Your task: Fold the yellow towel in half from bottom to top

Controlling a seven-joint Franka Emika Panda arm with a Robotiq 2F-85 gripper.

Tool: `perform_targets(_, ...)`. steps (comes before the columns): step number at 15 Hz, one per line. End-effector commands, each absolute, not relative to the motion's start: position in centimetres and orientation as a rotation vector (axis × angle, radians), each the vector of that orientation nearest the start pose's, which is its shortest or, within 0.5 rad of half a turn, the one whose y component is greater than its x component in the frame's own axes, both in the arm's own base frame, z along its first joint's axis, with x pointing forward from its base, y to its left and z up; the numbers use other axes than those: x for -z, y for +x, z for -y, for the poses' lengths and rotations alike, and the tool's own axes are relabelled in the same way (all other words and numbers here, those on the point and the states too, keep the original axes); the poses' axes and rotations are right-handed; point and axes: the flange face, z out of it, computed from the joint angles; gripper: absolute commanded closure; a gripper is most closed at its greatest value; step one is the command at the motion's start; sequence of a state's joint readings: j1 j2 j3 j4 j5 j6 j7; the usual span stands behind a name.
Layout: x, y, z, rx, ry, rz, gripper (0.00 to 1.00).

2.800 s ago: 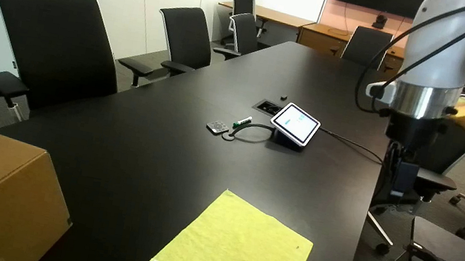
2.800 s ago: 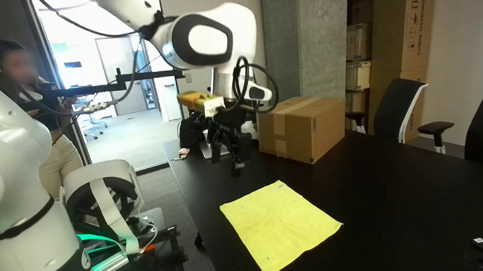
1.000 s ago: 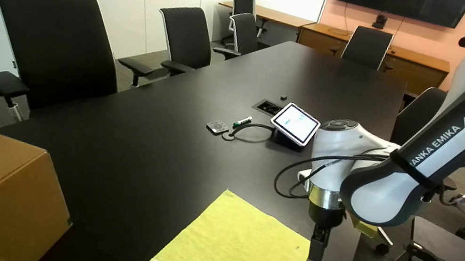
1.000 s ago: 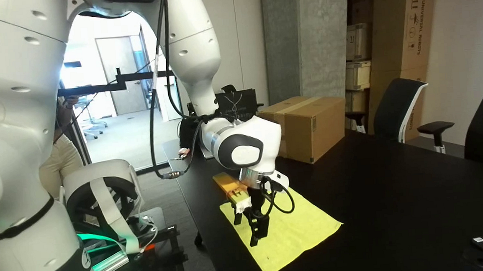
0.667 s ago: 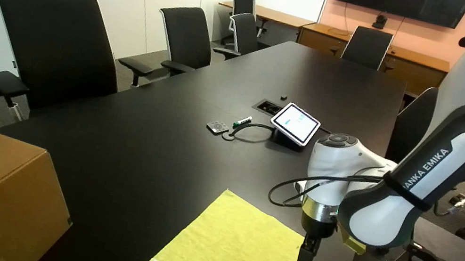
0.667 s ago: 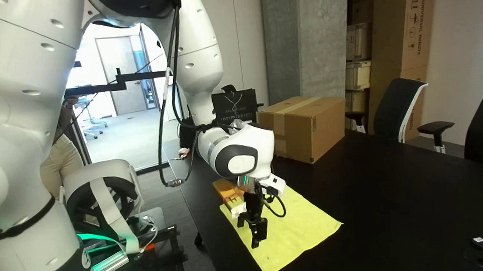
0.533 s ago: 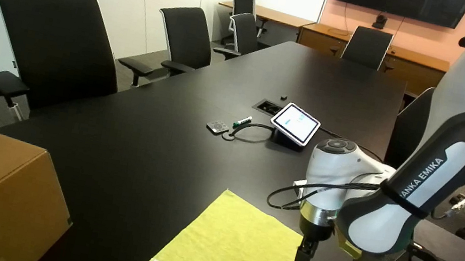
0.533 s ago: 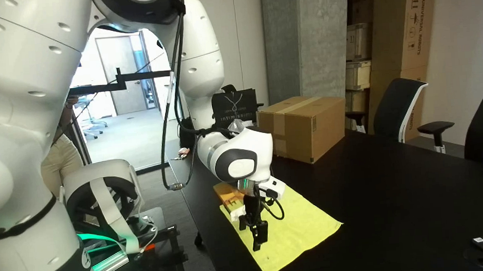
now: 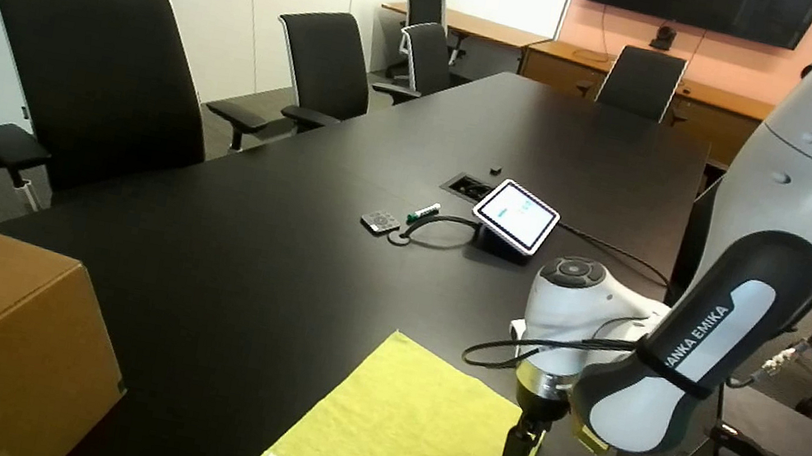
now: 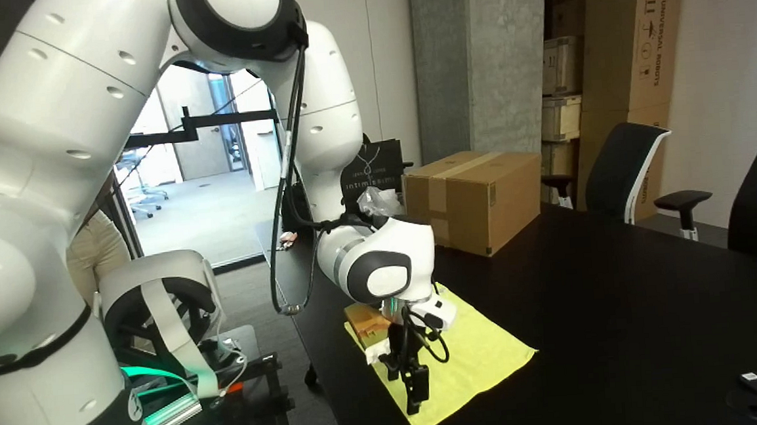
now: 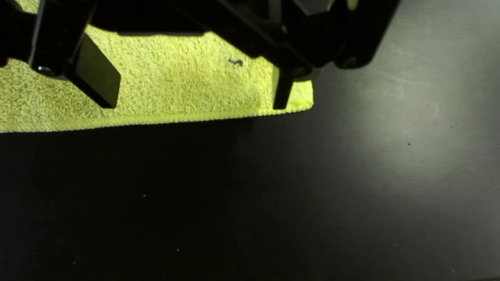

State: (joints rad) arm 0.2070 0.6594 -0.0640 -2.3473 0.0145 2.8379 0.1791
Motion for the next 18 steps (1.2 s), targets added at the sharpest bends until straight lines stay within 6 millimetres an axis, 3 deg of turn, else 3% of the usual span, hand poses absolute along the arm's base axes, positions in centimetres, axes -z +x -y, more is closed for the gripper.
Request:
perform_targets(1, -3.7, 46.4, -5.8, -0.232, -3.167, -0.053, 0.00)
perform_targets(5, -3.5, 46.6, -5.2, -0.241, -3.109, -0.003, 0.00)
perform_targets(10, -3.5, 47.0, -3.0, -0.211, -3.129, -0.056, 0.00)
perform_targets(18, -1.3, 48.0, -3.2, -0.170, -3.140, -0.078, 0.00)
